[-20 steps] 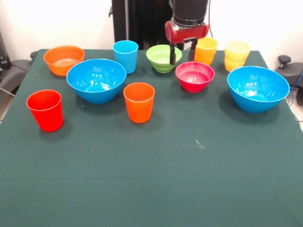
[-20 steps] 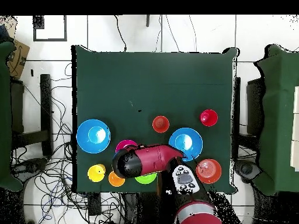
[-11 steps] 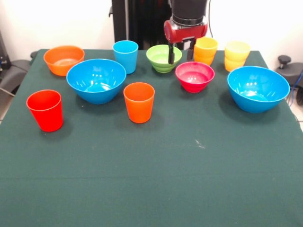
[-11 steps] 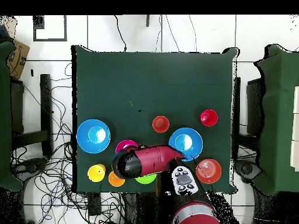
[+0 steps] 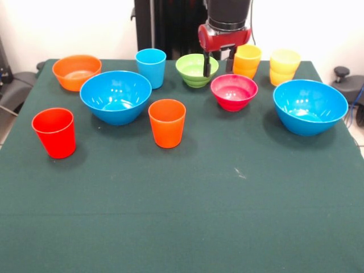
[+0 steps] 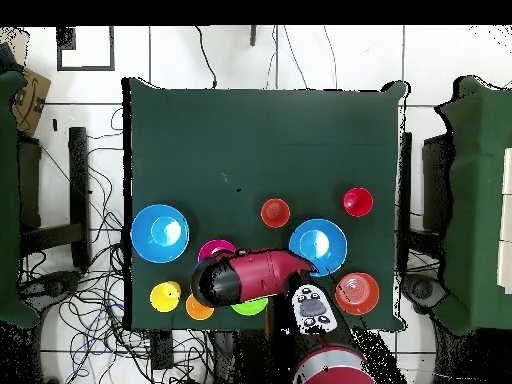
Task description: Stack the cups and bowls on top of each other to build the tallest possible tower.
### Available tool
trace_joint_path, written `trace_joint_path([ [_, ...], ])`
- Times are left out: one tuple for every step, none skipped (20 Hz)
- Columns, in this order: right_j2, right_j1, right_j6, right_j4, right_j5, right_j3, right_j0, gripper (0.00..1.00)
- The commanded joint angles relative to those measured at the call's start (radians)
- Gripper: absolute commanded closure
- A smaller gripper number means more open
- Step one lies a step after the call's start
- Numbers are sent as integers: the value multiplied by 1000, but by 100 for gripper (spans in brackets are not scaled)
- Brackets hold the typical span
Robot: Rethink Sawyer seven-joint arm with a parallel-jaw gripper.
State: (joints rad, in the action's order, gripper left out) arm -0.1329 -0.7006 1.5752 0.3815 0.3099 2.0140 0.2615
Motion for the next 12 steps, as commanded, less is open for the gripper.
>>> trace_joint_path([
  [-24, 11, 100, 31, -48, -63, -25, 0],
  [-23, 9, 98, 31, -45, -64, -26, 0],
  [-23, 8, 97, 30, -41, -66, -27, 0],
  [-19, 6, 97, 30, -37, -67, -29, 0],
  [-17, 7, 97, 30, -36, -70, -31, 0],
  [-14, 4, 97, 31, -33, -69, -33, 0],
  [-11, 4, 95, 33, -29, -70, -35, 0],
  [-8, 5, 95, 34, -27, -73, -38, 0],
  [-6, 6, 95, 35, -26, -76, -41, 0],
  [-9, 7, 92, 33, -23, -79, -40, 0],
  [-10, 7, 93, 31, -25, -79, -40, 0],
  [-11, 8, 94, 28, -26, -80, -40, 0],
])
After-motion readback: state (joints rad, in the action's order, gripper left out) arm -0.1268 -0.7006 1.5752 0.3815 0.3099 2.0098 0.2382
